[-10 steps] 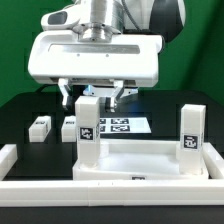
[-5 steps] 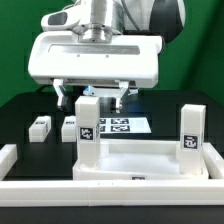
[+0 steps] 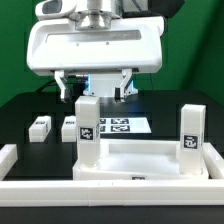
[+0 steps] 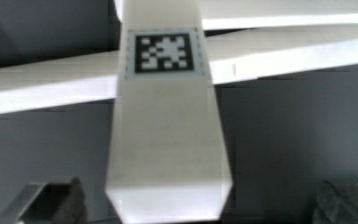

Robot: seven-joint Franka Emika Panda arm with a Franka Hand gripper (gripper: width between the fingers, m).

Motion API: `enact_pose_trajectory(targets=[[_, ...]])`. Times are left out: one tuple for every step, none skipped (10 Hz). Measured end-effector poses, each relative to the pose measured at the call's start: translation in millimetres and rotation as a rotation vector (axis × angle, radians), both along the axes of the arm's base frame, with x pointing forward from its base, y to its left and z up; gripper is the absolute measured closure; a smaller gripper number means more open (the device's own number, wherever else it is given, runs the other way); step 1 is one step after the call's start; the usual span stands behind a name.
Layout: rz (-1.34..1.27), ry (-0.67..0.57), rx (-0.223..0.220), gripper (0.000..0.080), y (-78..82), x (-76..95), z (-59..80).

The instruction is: Assemble desk

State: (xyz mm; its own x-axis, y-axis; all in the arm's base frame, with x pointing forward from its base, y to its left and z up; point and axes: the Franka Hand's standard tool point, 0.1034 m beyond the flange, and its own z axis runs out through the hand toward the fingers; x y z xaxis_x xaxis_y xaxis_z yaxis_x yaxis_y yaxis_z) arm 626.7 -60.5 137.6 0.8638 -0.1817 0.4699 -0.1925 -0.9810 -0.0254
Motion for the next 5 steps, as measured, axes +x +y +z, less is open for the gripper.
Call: enact_pose_trajectory(targets=[[0.002,0.032,0.008,0.0151,0.0,-1.8,-8.1],[0.006,0.122,0.048,0.0151,0.2,-3.3,-13.3],[0.007,0.164,0.065,0.0151,-2.0,-0.4,-13.4],[0.01,0.256,0.104,0.0151,-0.4,-4.6,-17.1],[0.017,0.337,0.133,0.0151,-0.7,-4.9,-16.2]])
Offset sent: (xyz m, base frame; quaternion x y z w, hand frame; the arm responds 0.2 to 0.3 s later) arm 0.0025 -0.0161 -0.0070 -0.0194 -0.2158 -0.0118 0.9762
